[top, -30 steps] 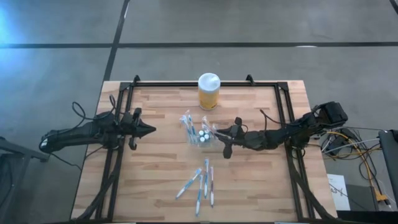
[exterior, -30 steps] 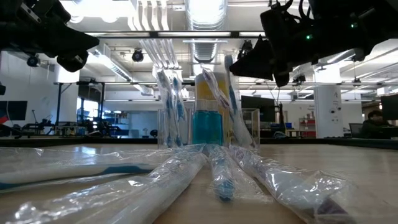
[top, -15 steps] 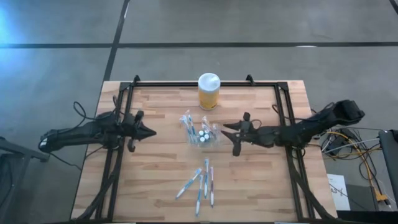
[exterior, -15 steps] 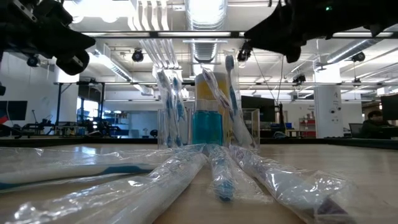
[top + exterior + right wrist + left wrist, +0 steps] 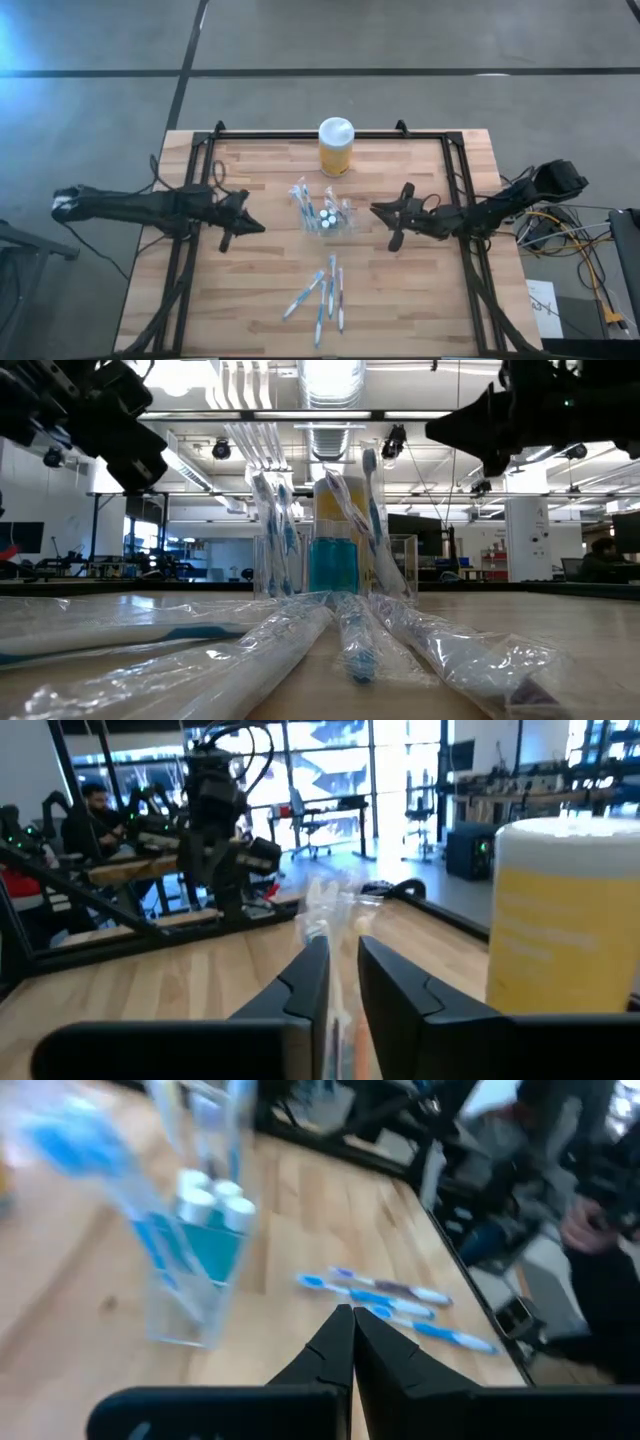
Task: Pick & Place toothbrushing station
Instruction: Put the blue toothbrush into the transparent organizer
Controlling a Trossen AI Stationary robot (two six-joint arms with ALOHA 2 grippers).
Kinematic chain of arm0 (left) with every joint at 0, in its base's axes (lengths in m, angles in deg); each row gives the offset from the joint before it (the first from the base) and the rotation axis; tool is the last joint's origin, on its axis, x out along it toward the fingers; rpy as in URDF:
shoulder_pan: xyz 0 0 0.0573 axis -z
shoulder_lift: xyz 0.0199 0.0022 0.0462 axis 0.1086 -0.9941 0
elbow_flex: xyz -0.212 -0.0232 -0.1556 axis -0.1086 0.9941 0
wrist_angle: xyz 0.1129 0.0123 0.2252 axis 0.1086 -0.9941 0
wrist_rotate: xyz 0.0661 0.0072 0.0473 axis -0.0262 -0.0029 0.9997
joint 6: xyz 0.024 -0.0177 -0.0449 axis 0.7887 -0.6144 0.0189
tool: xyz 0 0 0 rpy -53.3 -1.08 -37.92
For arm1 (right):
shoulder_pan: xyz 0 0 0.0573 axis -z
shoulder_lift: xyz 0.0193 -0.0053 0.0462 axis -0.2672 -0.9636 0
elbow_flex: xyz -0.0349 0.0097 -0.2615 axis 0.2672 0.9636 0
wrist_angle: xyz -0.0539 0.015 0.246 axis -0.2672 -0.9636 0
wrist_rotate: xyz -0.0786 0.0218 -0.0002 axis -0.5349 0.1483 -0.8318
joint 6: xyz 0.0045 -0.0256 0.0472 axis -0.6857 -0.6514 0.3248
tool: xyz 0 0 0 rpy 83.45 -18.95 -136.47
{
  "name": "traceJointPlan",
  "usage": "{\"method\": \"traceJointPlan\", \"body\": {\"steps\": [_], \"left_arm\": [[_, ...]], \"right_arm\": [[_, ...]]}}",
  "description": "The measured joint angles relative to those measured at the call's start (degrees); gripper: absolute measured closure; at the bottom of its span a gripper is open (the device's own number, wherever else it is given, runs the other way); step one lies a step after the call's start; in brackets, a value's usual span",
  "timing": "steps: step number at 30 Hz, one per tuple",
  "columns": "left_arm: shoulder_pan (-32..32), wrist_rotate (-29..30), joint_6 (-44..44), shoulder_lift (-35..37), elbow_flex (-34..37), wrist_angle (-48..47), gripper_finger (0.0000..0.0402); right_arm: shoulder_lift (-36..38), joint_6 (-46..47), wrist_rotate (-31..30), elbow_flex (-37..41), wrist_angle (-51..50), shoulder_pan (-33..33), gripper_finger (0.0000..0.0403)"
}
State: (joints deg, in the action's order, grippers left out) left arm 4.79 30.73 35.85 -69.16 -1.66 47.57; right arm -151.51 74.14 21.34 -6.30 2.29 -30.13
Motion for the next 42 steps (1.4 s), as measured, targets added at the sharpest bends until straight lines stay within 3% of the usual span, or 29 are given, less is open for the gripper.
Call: {"method": "traceJointPlan", "body": {"steps": [6, 12, 18, 21, 26, 34, 42], "left_arm": [[7.07, 4.19, -2.2, -9.91, -5.44, -0.2, 0.0392], [15.93, 6.94, -7.89, -22.52, -9.15, 3.3, 0.0392], [26.21, 18.6, -14.38, -37.71, -16.23, 6.87, 0.0392], [29.26, 21.45, -16.4, -45.52, -22.69, 5.99, 0.0387], [30.33, 21.82, -18.81, -56.64, -35.98, -5.72, 0.0345], [29.3, 23.62, -21.36, -69.64, -55.3, -29.78, 0.0244], [26.01, 25.08, -25.82, -79.43, -67.34, -40.37, 0.0193]], "right_arm": [[0.45, -3.22, -0.35, 4.34, 7.38, 0.0, 0.0381], [1.55, -4.75, -0.32, 5.36, 8.19, 0.02, 0.0394], [1.57, -4.73, -0.29, 5.53, 8.1, 0.02, 0.0394], [1.57, -4.73, -0.13, 5.06, 8.12, 0.02, 0.0394], [1.58, -5.44, -0.09, 4.01, 8.11, 0.02, 0.0394], [1.66, -7.11, 0.0, 3.0, 8.0, 0.02, 0.0394], [1.66, -5.93, 0.0, 3.13, 6.7, -0.04, 0.0394]]}}
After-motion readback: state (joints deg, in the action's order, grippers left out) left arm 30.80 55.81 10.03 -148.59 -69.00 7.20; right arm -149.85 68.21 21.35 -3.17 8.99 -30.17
